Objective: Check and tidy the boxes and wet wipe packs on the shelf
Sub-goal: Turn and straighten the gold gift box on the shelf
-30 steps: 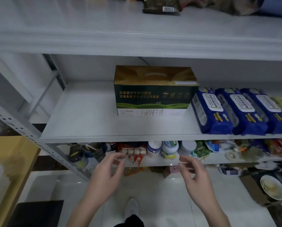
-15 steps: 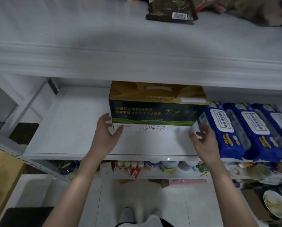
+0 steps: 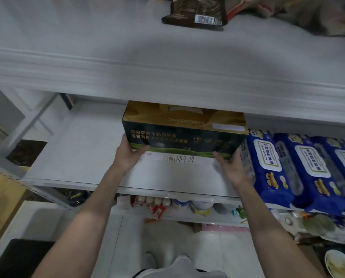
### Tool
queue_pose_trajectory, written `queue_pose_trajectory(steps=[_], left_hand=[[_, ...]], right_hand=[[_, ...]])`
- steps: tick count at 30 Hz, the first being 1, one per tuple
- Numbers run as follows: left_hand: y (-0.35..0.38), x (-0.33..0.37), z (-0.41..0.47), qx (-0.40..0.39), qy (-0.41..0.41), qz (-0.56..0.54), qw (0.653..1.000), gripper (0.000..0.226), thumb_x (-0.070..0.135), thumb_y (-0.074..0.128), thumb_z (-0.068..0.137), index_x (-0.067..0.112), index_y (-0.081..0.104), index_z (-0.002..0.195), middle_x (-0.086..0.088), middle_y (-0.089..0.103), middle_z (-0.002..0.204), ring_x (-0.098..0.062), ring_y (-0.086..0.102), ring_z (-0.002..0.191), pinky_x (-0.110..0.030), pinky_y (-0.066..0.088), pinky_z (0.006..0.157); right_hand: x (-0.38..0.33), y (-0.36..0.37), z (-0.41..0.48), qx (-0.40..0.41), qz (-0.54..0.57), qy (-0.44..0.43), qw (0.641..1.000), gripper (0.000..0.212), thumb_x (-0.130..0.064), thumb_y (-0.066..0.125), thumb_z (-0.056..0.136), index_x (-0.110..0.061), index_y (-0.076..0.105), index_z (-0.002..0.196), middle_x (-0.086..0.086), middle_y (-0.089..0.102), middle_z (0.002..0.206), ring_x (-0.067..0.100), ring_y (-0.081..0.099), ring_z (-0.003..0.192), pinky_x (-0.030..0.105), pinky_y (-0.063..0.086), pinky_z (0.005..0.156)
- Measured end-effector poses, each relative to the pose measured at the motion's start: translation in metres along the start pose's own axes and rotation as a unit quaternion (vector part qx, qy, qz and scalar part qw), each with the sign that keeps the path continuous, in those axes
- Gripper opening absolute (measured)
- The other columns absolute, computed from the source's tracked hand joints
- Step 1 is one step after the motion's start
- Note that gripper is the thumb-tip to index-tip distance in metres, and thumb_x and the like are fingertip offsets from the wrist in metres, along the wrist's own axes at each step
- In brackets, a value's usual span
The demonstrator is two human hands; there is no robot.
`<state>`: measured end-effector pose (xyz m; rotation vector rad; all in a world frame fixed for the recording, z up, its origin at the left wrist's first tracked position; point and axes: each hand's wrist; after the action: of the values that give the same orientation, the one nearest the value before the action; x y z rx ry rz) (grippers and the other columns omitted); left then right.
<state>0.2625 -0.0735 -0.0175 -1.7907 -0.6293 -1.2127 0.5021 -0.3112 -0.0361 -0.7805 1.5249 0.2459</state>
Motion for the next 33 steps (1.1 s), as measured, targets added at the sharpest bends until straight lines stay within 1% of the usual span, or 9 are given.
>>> queue_pose_trajectory(steps=[2,7,12,17,21,24,28,31,33], left_hand=[[0.001,-0.003,-0.006,0.01,-0.001,-0.01,1.0,0.067,0.022,0.084,0.081,0.017,0.045,0.135,-0.004,0.064,0.131,-0.026,0.061,0.119,-0.048,0.05,0.105],[-0.001,-0.018,-0.039,0.021,0.005,0.003,1.0,0.07,0.025,0.083,0.081,0.017,0.044,0.138,-0.003,0.065,0.131,-0.024,0.061,0.119,-0.043,0.051,0.104],[-0.008,-0.031,-0.088,0.03,0.026,0.01,0.999,0.071,0.026,0.082,0.081,0.017,0.044,0.14,0.004,0.065,0.128,-0.016,0.061,0.118,-0.036,0.049,0.104],[-0.016,-0.033,-0.117,0.038,0.042,0.011,0.998,0.066,0.02,0.082,0.081,0.018,0.047,0.136,0.008,0.065,0.122,-0.013,0.062,0.115,-0.033,0.051,0.098],[-0.021,-0.027,-0.122,0.036,0.029,0.019,0.999,0.059,0.023,0.081,0.082,0.027,0.047,0.129,0.009,0.064,0.115,-0.017,0.062,0.108,-0.038,0.055,0.092],[-0.024,-0.021,-0.118,0.032,0.043,0.014,0.998,0.053,0.024,0.079,0.084,0.026,0.05,0.128,0.01,0.065,0.116,-0.013,0.061,0.109,-0.034,0.054,0.091],[-0.024,-0.009,-0.103,0.042,0.032,-0.016,0.999,0.043,0.028,0.079,0.085,0.025,0.056,0.12,0.012,0.068,0.11,-0.001,0.062,0.102,-0.025,0.053,0.083],[-0.02,0.0,-0.09,0.035,0.02,-0.041,0.998,0.04,0.025,0.078,0.086,0.026,0.056,0.12,0.018,0.065,0.106,0.007,0.06,0.096,-0.01,0.048,0.074],[-0.016,0.0,-0.084,0.045,0.011,-0.071,0.996,0.042,0.019,0.078,0.086,0.019,0.058,0.123,0.017,0.067,0.106,0.007,0.064,0.093,-0.007,0.05,0.071]], right_hand=[[0.002,0.0,-0.004,0.004,0.013,0.003,1.0,0.088,-0.053,0.08,0.077,-0.033,0.038,0.152,-0.003,0.058,0.149,0.02,0.052,0.139,0.055,0.041,0.118],[0.008,-0.004,-0.037,0.016,-0.003,-0.01,1.0,0.077,-0.033,0.078,0.09,-0.028,0.036,0.155,-0.002,0.056,0.151,0.018,0.051,0.14,0.053,0.042,0.119],[0.021,-0.011,-0.082,0.01,0.017,-0.034,0.999,0.087,-0.053,0.078,0.084,-0.036,0.033,0.156,-0.007,0.052,0.154,0.016,0.047,0.145,0.054,0.043,0.118],[0.022,-0.013,-0.117,0.019,0.023,-0.034,0.999,0.074,-0.029,0.075,0.089,-0.03,0.039,0.154,-0.009,0.058,0.148,0.012,0.052,0.139,0.042,0.046,0.113],[0.022,-0.013,-0.124,0.048,0.006,-0.045,0.998,0.069,-0.026,0.076,0.09,-0.026,0.043,0.151,-0.01,0.059,0.14,0.007,0.053,0.129,0.027,0.047,0.098],[0.014,-0.014,-0.121,0.049,0.012,-0.045,0.998,0.055,-0.024,0.076,0.089,-0.029,0.051,0.138,-0.013,0.065,0.13,-0.012,0.062,0.111,0.009,0.053,0.076],[-0.007,-0.015,-0.104,0.042,0.041,-0.037,0.998,0.041,-0.015,0.074,0.092,-0.036,0.055,0.121,-0.016,0.064,0.119,-0.022,0.063,0.097,0.005,0.053,0.068],[-0.016,-0.013,-0.089,0.044,0.053,-0.026,0.997,0.042,-0.013,0.073,0.094,-0.029,0.052,0.127,-0.013,0.061,0.117,-0.027,0.06,0.088,0.002,0.05,0.064],[-0.014,-0.011,-0.083,0.039,0.056,-0.022,0.997,0.042,-0.013,0.07,0.096,-0.024,0.051,0.132,-0.016,0.06,0.115,-0.027,0.061,0.086,0.001,0.049,0.063]])
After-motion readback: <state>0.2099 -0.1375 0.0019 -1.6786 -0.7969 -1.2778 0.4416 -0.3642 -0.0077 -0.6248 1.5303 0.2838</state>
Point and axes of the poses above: each hand's wrist, its own z-axis towards the middle knuckle, its own y-axis out of the palm, x = y × z
